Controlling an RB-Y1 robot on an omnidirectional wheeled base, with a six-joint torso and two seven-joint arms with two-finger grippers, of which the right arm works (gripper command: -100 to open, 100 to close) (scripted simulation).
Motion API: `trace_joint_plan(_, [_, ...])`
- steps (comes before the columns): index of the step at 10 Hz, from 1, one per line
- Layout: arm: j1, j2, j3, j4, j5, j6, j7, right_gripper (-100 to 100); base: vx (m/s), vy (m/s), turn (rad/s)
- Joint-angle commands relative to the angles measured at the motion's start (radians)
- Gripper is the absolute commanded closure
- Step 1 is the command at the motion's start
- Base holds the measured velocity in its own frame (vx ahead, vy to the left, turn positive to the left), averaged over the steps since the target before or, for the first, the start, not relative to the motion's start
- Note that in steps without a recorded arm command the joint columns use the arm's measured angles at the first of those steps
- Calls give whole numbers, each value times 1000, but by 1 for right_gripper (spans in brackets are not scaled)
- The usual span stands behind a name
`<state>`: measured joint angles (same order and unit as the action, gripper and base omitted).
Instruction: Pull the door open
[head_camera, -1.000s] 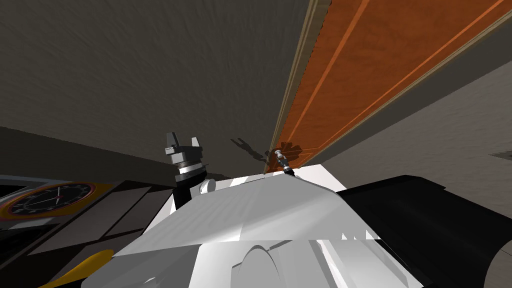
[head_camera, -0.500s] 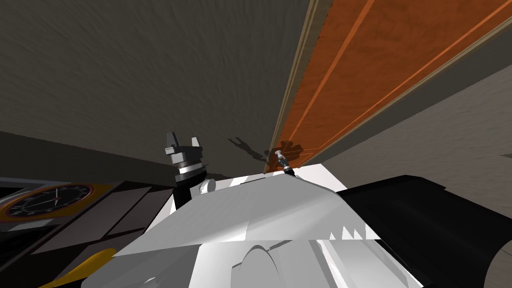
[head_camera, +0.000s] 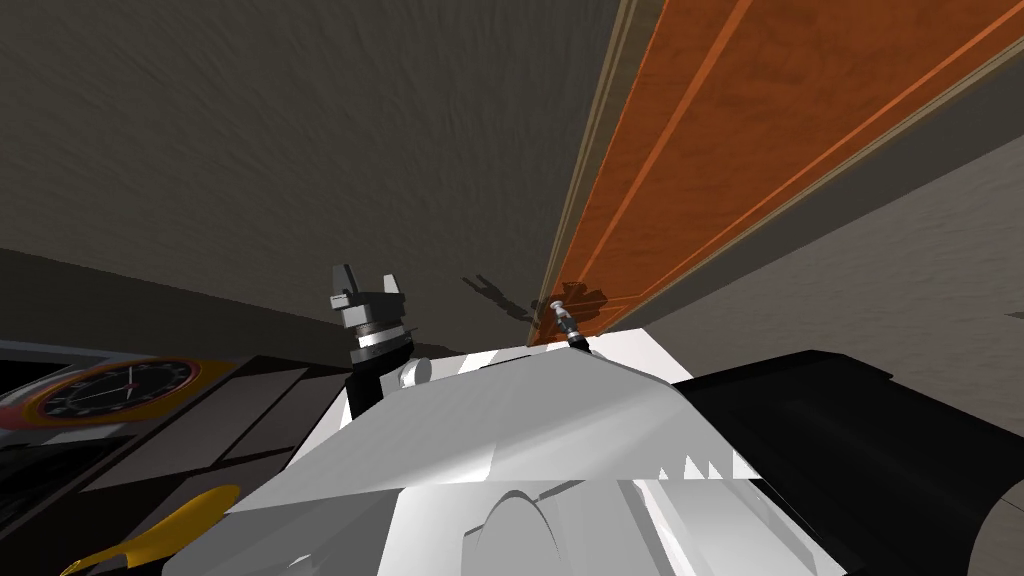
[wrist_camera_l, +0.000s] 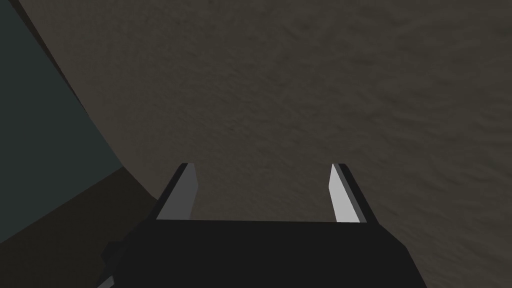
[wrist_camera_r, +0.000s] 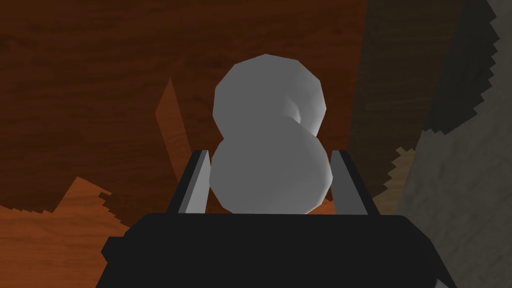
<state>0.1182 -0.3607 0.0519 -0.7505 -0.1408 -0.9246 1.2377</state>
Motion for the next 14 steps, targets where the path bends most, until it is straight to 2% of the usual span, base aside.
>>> trace_joint_plan(1, [0, 3, 2, 1, -5, 0, -28, 100, -40, -15, 34])
trace_joint_plan(10, [-13, 8, 6, 7, -45, 6, -220, 100, -44, -16, 47])
trace_joint_plan(14, [-20, 10, 8, 10, -68, 10, -331, 100, -48, -21, 61])
